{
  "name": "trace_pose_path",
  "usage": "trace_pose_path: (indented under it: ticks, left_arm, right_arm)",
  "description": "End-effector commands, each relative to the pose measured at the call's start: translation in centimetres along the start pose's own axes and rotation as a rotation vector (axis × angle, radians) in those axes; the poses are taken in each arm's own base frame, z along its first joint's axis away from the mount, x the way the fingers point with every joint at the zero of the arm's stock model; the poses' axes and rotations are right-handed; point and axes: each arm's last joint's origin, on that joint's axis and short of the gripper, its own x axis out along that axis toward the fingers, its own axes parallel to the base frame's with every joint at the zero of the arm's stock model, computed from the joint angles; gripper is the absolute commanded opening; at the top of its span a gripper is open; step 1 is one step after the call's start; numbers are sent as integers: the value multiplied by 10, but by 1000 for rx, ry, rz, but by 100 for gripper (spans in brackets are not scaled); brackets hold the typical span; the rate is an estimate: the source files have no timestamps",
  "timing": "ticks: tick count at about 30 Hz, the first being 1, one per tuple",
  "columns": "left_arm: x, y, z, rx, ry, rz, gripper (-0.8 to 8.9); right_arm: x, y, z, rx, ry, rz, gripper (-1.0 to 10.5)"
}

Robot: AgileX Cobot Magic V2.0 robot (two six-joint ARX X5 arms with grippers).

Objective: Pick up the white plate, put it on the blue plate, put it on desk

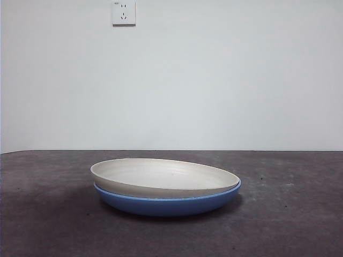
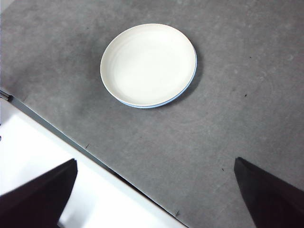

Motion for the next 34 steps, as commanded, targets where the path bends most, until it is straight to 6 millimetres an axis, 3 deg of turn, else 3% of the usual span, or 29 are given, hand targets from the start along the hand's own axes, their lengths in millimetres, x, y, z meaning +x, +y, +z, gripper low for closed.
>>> trace_pose_path:
  ticks: [1,2,3,5,6,26,30,34]
  left_arm:
    - [-1,-1,3,23,-13,-6,516]
    - [-1,-1,3,22,-13,-5,465]
    - [-1,-1,3,22,-13,-6,353]
    - [-1,-1,3,22,-13,-6,80]
    - [-1,-1,3,18,-13,-6,12]
    - [-4,-1,-1,-9,-48,12,28]
    - [-2,10,-13,-32,-135,106,28]
    - [6,26,-45,-38,-259,266,28]
  right_arm:
    - [-2,1,0,-15,-12,8,601]
    - [-2,1,0,-16,-12,8,560]
    - [-2,1,0,-16,-11,10,444]
    - [-2,1,0,-16,-11,9,53]
    - [-2,1,1,-16,-13,9,1]
    - [-2,2,4,-15,-44,19,30]
    - [-2,2,4,-15,-44,19,29]
    - [-2,2,3,-15,-44,19,29]
